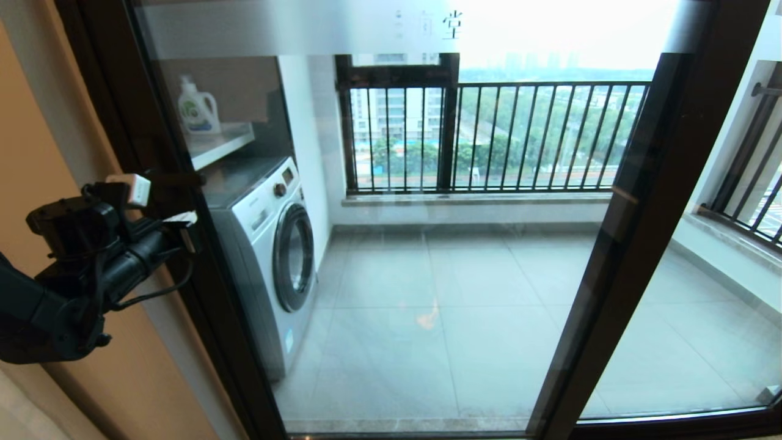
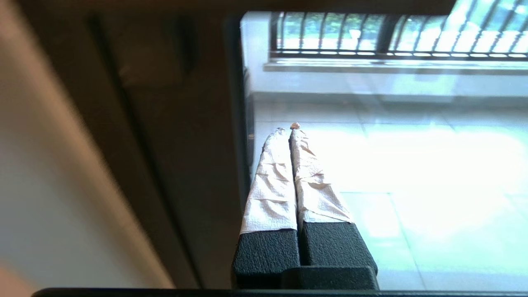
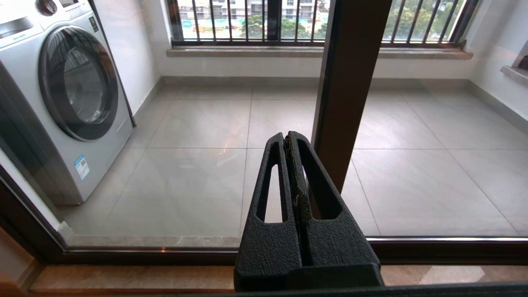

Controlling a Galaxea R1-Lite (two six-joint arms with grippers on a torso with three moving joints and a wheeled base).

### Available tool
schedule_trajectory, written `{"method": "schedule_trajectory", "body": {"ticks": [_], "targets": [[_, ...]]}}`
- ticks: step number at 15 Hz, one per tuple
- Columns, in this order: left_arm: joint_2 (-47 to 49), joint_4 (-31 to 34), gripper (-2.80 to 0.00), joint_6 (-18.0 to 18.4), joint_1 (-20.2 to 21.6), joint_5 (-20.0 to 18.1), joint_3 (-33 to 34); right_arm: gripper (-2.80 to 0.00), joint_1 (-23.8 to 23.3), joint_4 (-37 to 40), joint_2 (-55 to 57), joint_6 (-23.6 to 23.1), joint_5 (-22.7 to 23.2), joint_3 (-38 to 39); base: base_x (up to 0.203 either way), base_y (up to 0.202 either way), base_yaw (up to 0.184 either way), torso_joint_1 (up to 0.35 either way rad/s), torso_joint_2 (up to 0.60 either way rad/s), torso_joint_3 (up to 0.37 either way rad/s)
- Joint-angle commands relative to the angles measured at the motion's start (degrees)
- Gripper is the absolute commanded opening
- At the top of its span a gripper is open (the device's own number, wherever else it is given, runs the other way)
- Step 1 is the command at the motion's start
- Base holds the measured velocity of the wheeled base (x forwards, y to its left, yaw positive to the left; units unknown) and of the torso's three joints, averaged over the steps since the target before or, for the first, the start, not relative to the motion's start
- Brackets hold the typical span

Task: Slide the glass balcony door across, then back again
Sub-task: Close the slid door, then open the slid door

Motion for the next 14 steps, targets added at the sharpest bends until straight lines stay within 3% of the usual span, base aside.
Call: {"method": "schedule_trajectory", "body": {"ticks": [1, 5, 8, 12, 14], "targets": [[-0.87, -2.79, -2.80, -0.14, 1.96, 1.71, 3.35, -2.80, 0.00, -0.03, -0.04, -0.07, 0.03, 0.53, 0.000, 0.000, 0.000, 0.000, 0.00, 0.000], [-7.09, -4.05, -2.80, 0.09, 5.86, 3.90, 4.28, -2.80, 0.00, -0.03, -0.04, -0.06, 0.03, 0.53, 0.000, 0.000, 0.000, 0.000, 0.00, 0.000], [-15.23, -0.23, -2.80, 0.15, 6.20, 3.97, 6.03, -2.80, 0.00, -0.03, -0.04, -0.07, 0.03, 0.53, 0.000, 0.000, 0.000, 0.000, 0.00, 0.000], [-19.12, 6.94, -2.80, 1.21, 5.84, 3.67, -1.95, -2.80, 0.00, -0.11, -0.04, -0.07, 0.03, 0.53, 0.000, 0.000, 0.000, 0.000, 0.00, 0.000], [-19.18, 11.40, -2.80, 1.57, 3.39, 3.55, -6.64, -2.80, 0.00, -0.03, -0.04, -0.07, 0.03, 0.55, 0.000, 0.000, 0.000, 0.000, 0.00, 0.000]]}}
